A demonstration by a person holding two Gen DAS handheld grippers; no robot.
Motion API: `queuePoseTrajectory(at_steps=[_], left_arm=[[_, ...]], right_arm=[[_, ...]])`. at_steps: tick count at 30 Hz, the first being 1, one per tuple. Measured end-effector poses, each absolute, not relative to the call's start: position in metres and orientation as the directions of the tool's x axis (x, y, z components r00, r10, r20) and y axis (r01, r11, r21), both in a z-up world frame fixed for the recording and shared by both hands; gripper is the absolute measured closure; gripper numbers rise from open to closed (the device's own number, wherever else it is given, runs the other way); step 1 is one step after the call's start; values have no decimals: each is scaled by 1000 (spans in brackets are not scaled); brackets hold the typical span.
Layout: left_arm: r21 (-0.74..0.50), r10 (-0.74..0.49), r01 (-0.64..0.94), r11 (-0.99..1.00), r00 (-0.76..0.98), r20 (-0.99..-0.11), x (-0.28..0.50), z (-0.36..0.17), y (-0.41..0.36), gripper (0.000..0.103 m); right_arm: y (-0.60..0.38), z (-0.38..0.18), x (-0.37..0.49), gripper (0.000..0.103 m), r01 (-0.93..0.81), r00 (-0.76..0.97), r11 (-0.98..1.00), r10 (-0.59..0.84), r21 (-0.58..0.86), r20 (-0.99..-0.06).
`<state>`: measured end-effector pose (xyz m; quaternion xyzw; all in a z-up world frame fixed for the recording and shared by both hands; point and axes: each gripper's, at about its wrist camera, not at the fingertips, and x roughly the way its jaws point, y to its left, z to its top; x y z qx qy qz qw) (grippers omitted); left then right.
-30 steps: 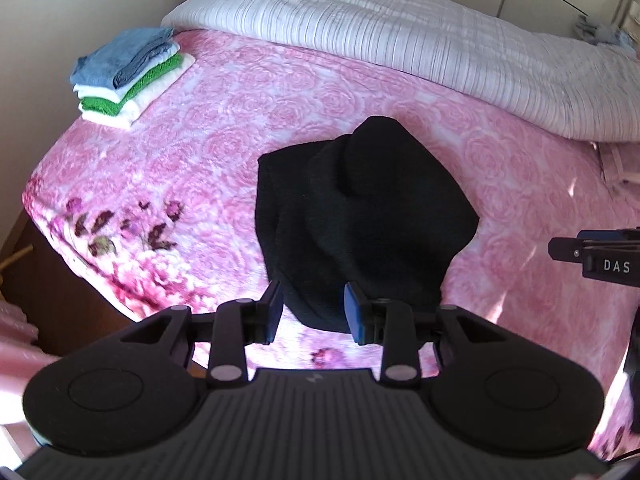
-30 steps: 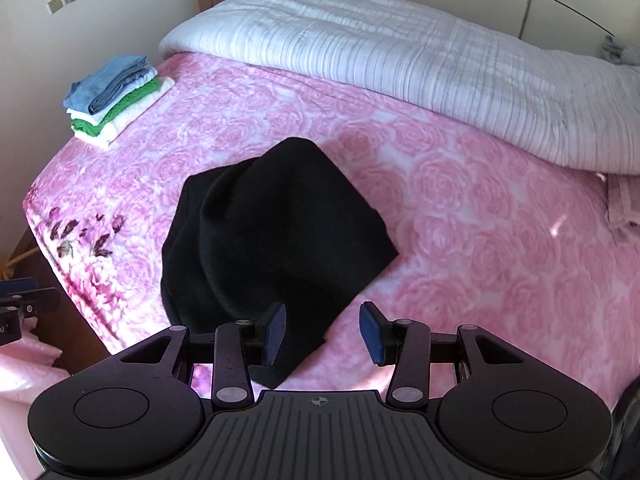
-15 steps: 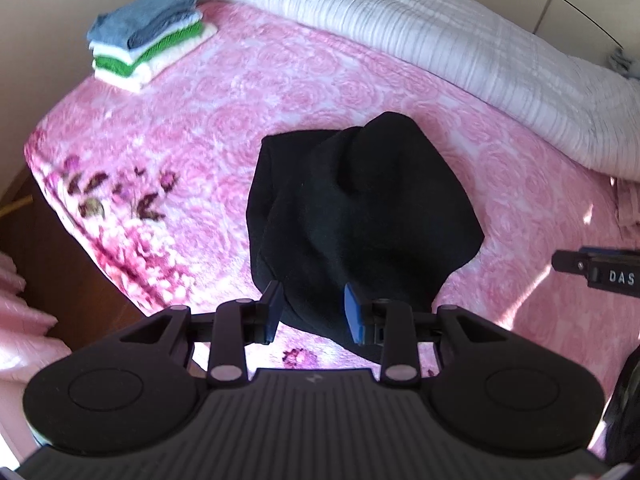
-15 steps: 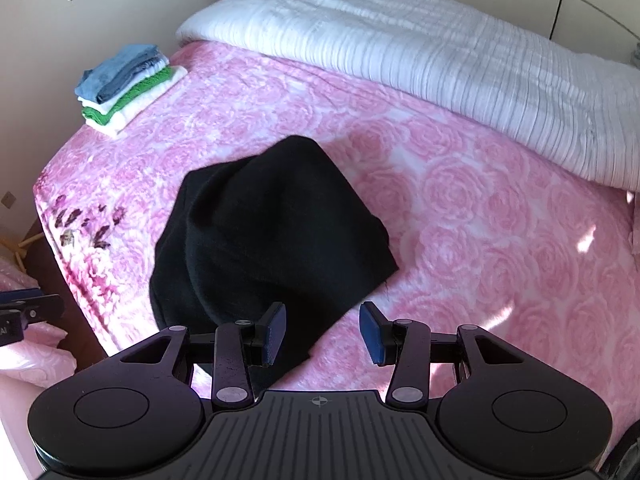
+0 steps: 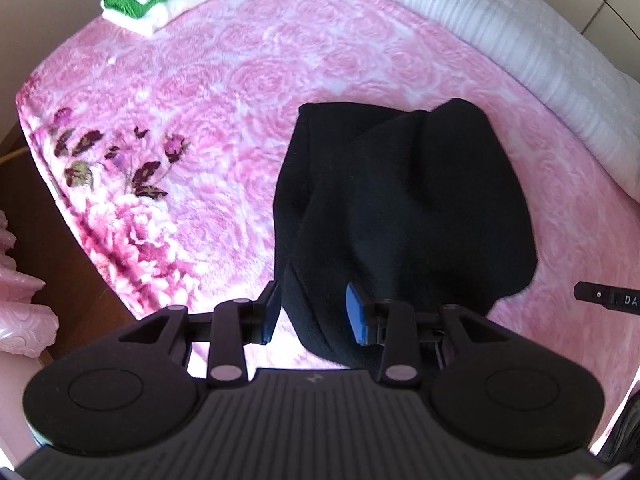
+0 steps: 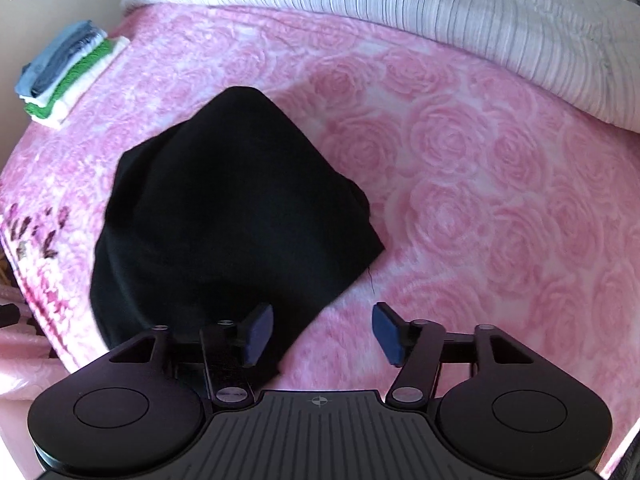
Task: Fold clothes
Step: 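Lower both grippers to the garment's edge and close them on it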
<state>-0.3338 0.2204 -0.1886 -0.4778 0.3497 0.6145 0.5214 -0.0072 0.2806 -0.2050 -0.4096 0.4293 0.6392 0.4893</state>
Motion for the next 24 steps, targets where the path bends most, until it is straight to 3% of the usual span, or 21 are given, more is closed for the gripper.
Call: queuePoseTrajectory(at_steps=[11,15,21,22,23,24], left_arm=[[-95,238,-967,-237,37,-971,-380,-258,314,71],[-118,202,-960,-255,67,-977,-393,-284,336,71],[-125,194,-960,-251,77,-978,-405,-309,360,71],[-127,196,-960,-251,78,-977,-406,-310,363,71],[-130,199,-959,-252,80,-977,-407,-311,365,71],[-134,201,-958,-253,83,-976,-408,-312,367,71]], right_arm=[[402,-255,-36,27,-970,-237,-14,289,243,-928],[444,-273,-49,24,-969,-236,-14,335,246,-912],[474,-317,-52,23,-925,-352,19,338,380,-873],[467,-318,-49,34,-916,-375,10,338,402,-863],[460,-320,-47,62,-906,-397,2,339,423,-853],[453,-321,-44,72,-896,-419,-7,339,443,-842]])
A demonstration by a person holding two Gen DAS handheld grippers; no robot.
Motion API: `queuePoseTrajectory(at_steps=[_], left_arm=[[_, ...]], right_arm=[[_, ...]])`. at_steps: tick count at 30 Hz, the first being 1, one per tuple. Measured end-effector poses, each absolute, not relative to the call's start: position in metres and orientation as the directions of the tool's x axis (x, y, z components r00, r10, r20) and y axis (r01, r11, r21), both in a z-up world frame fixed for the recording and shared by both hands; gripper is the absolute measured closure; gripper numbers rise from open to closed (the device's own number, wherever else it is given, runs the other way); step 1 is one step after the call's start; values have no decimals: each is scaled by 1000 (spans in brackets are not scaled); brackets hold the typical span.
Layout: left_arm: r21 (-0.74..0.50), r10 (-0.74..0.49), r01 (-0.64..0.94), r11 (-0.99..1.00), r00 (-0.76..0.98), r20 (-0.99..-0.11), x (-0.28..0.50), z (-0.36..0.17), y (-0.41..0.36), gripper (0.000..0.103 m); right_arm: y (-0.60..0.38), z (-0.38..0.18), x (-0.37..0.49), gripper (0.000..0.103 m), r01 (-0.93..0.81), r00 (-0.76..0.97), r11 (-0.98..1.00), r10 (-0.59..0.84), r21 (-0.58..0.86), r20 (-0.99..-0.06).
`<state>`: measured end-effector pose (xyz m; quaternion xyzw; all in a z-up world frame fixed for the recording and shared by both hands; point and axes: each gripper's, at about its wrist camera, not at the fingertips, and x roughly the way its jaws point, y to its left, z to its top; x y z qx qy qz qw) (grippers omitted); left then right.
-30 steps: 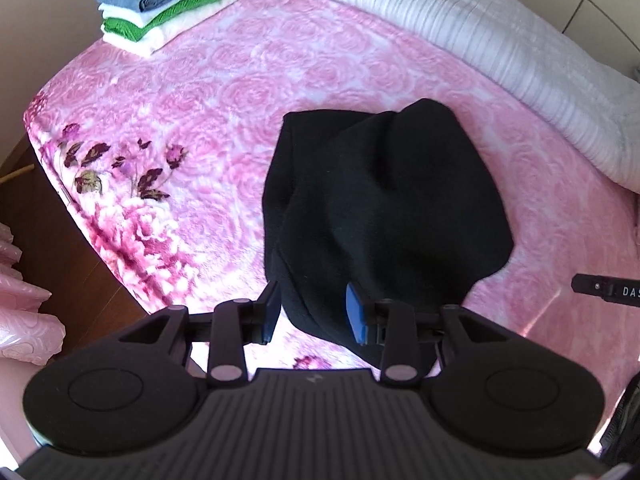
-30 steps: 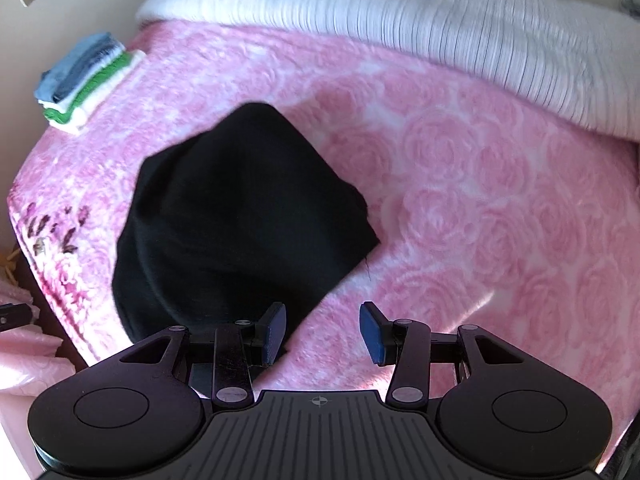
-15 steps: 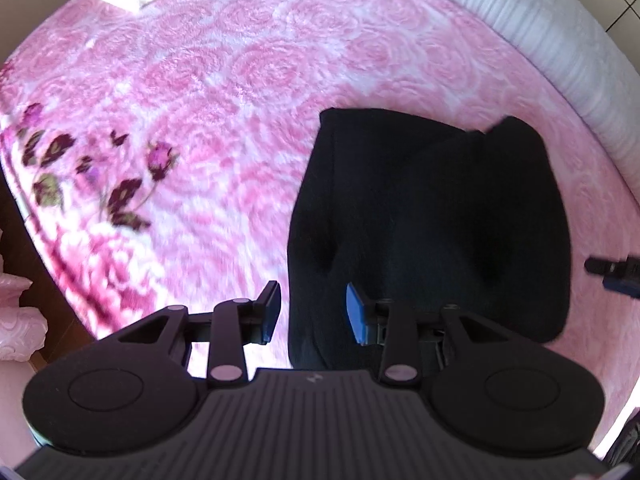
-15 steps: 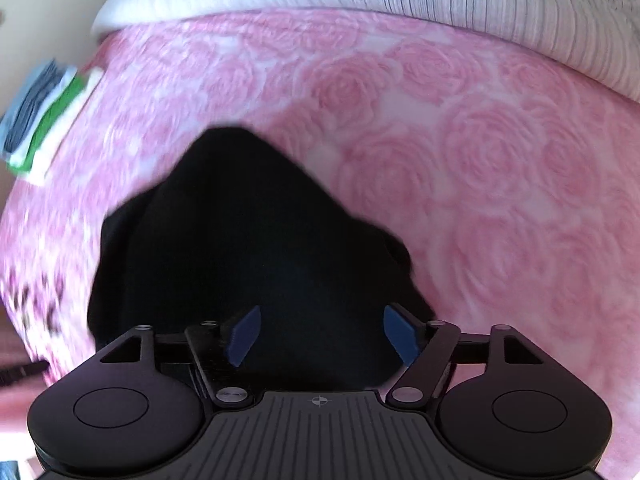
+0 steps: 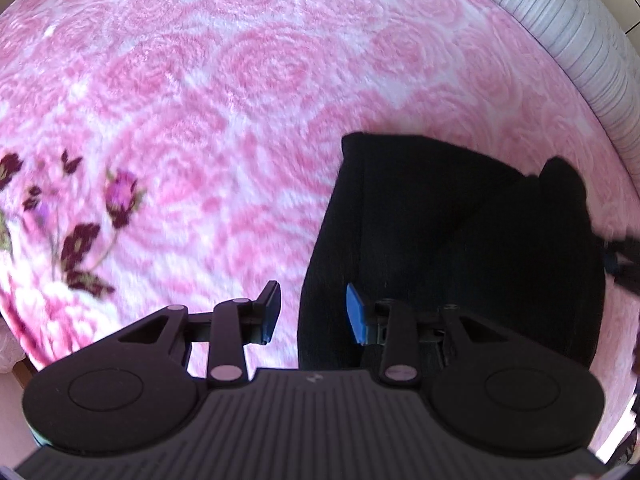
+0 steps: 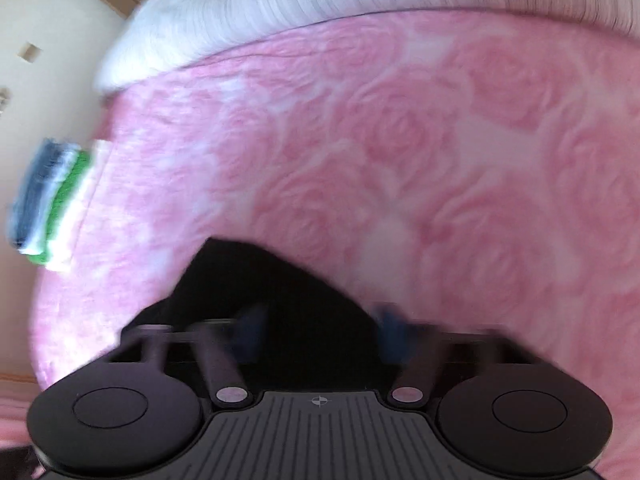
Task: Fold clothes
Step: 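Lower both grippers to the garment's edge and close them on it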
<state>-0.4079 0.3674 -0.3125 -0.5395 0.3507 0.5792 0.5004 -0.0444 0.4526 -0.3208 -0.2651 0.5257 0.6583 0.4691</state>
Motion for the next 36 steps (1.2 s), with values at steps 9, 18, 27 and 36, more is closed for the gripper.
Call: queuePoseTrajectory(at_steps=[9,18,27,36], left_arm=[[-139,176,-964,-228,99,-979,-406,-315,355,71],[-160,174,-963,-217,123,-977,-408,-310,345,71],[-266,236,-934,-240,209,-949,-418,-318,379,65],[-407,286,-855,-321,322,-903,-445,-368,440,62]], right_arm=[[340,-288,-19,95,-864,-498,-191,186,465,-847],[245,-329,20,93,-956,-265,-64,-232,287,-936],[351,-299,78,24,-764,-356,457,289,455,-889],[418,-363,55,20,-316,-574,723,370,614,-730]])
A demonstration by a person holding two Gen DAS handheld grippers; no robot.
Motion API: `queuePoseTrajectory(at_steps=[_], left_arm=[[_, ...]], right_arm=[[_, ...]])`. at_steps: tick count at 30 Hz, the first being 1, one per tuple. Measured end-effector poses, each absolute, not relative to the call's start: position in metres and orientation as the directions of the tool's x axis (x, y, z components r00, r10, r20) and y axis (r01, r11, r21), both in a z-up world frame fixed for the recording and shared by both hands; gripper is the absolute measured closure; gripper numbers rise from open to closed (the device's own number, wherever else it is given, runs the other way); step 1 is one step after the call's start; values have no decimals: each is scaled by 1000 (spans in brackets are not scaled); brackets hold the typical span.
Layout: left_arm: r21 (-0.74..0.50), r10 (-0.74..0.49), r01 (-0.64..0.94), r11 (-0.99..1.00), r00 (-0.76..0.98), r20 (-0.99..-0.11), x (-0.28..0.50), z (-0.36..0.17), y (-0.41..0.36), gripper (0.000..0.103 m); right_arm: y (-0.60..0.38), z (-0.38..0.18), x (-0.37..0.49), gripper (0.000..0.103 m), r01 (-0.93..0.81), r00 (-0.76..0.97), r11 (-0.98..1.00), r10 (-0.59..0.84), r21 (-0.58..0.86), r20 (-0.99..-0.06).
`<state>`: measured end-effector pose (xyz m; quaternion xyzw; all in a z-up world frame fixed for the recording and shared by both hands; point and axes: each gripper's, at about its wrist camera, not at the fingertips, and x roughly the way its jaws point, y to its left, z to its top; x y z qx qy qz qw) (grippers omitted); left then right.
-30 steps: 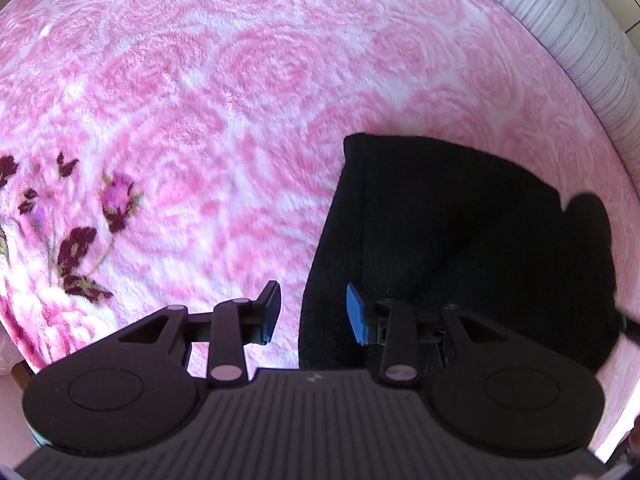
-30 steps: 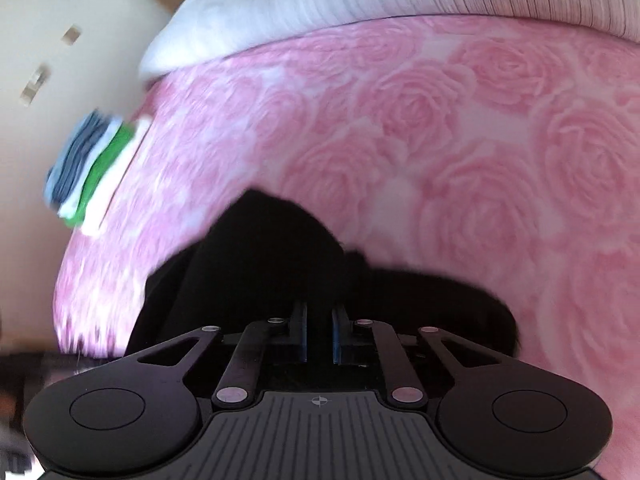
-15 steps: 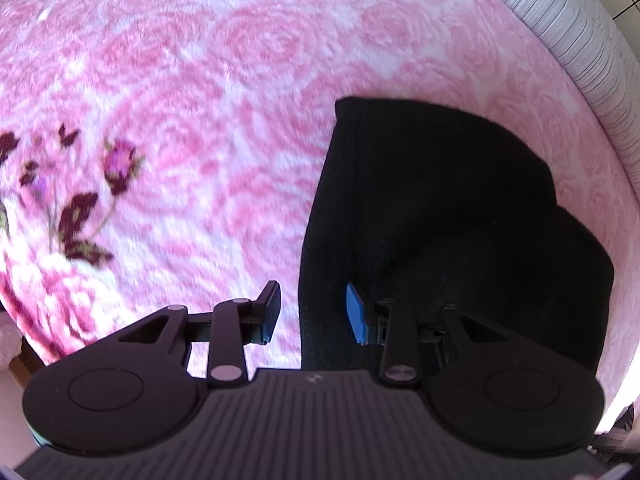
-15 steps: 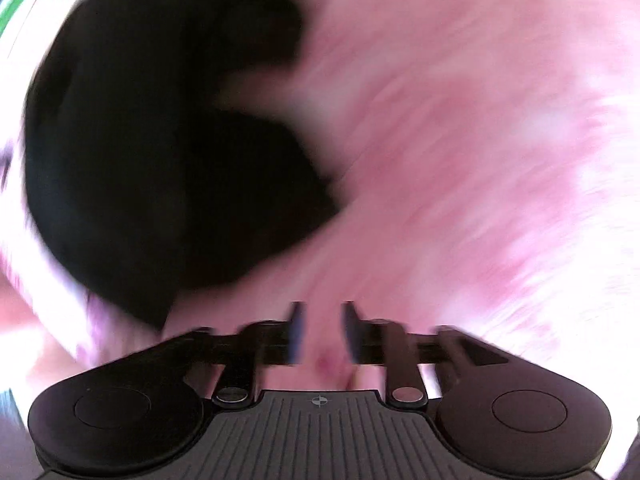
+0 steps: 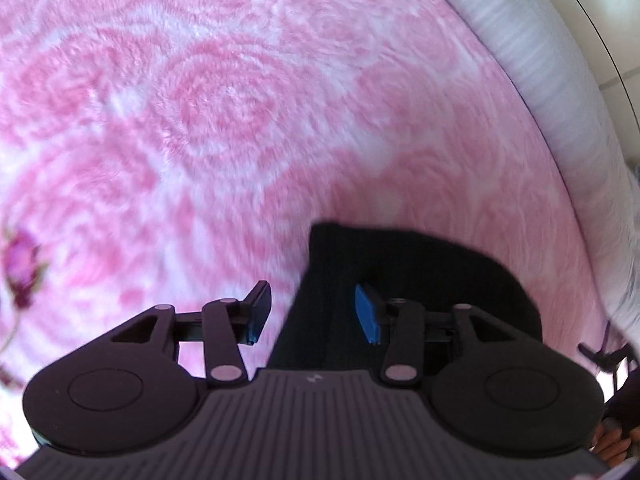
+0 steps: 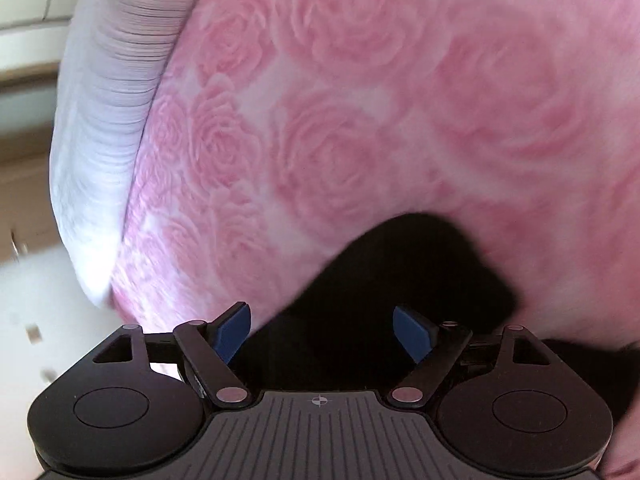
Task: Fold clothes
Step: 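Lower both grippers to the garment's edge and close them on it, then lift and shake the garment, then lay it flat and open both grippers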
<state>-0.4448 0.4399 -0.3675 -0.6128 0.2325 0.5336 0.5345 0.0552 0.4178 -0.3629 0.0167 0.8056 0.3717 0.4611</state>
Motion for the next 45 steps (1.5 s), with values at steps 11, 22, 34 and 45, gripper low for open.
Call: queuePoseTrajectory(at_steps=[11,22,34,45], left_arm=[[-545,258,-748,-379,480,-839,-441,-397,479,59],[-670,378,-711,-215,572,-728,-454,-300,438,94],[-659,784,-735,163,501,-365,-482,-23,410,95],[-527,797,-846,77,370,-477,-472,-10,267,81]], right_arm=[[450,-415,25,42,-428,-579,786,140,446,-803],[412,-298,26,93,-601,-537,438,398,668,-744],[436,-56,16,97,-575,-579,-167,774,801,-255],[348,-1,21,68,-783,-595,-325,640,530,-486]])
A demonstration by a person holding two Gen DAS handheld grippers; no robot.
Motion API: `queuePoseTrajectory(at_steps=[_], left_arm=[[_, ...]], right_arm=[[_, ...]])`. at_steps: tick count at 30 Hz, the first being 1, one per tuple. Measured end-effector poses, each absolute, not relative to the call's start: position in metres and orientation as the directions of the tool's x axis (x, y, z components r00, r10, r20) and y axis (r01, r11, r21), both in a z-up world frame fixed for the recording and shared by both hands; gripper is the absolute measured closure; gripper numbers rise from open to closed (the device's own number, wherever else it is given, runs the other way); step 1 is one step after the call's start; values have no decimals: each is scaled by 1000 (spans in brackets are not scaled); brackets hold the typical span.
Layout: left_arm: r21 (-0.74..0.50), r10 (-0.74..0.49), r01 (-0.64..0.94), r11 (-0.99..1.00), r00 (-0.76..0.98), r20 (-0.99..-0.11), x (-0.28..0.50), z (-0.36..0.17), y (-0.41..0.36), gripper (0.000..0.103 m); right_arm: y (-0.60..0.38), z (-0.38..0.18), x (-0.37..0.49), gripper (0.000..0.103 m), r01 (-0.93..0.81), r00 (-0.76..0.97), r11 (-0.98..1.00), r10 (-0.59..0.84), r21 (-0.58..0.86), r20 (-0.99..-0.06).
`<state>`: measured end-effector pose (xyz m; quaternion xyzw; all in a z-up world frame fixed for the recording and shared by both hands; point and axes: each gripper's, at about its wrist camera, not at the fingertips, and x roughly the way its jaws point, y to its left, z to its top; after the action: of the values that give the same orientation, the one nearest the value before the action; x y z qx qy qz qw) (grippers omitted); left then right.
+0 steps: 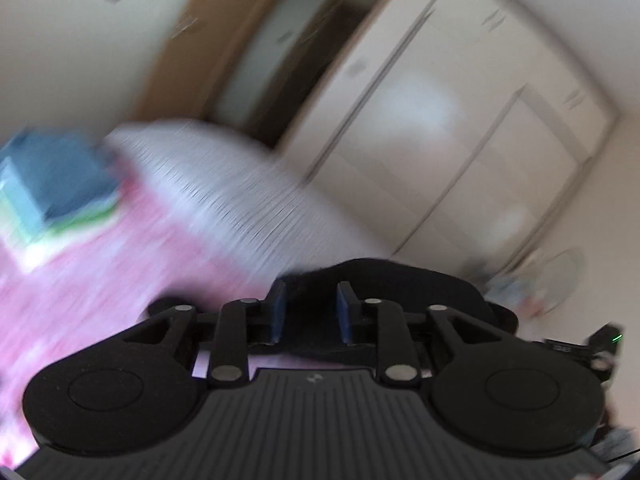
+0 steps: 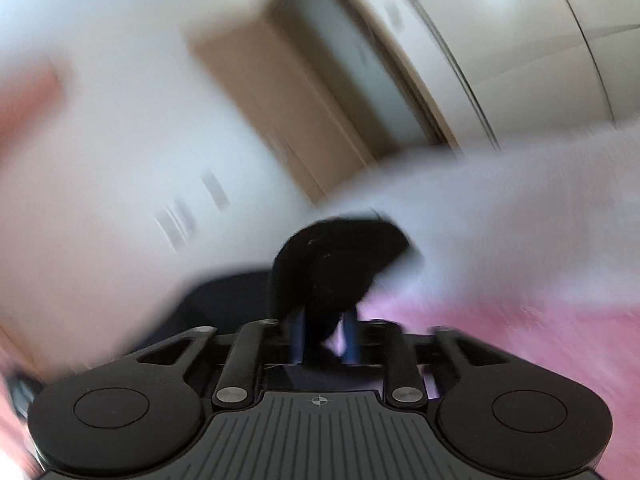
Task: Fold clothes
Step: 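Lift and shake the garment, then lay it flat and open both grippers, then lower both grippers to the black garment's edge and close them on it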
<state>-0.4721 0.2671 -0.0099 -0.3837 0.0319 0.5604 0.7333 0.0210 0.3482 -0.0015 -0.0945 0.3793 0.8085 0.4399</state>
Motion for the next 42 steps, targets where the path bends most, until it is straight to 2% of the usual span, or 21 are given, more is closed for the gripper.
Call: queuePoseTrajectory(at_steps=[2,4,6,9,18,23,32,42], left_arm=[[-511,716,-858,-45,329,-616,-468,-54,239,81],[-454,617,-878,-151,276,-737,-458,-95,211,81],[-356,515,-913,-201,210,-831,-440,-125,185,81],[-264,415,-943,-201,162,-895,-408,-146,162,81],[-166,397,-975,-145,97,-913,-333,-139,150,79],[-108,400,-987,-120,51,-915,-317,-141,149,76],[-91,356,-986,-140,36,-934,-328,-170,163,75],[-92,324,-992,-87,59,-944,-345,-221,256,70]], right_arm=[[324,-39,28,63,-866,-492,-249,580,434,-649],[299,-78,41,63,-893,-443,-174,500,415,-744],[277,-109,48,63,-914,-397,-106,425,391,-813],[256,-138,42,63,-940,-339,-96,345,326,-875],[225,-151,20,62,-931,-343,-238,304,278,-889],[221,-149,11,57,-915,-351,-311,303,256,-886],[235,-177,21,56,-933,-317,-255,240,255,-918],[297,-217,12,55,-954,-273,-185,205,237,-940]])
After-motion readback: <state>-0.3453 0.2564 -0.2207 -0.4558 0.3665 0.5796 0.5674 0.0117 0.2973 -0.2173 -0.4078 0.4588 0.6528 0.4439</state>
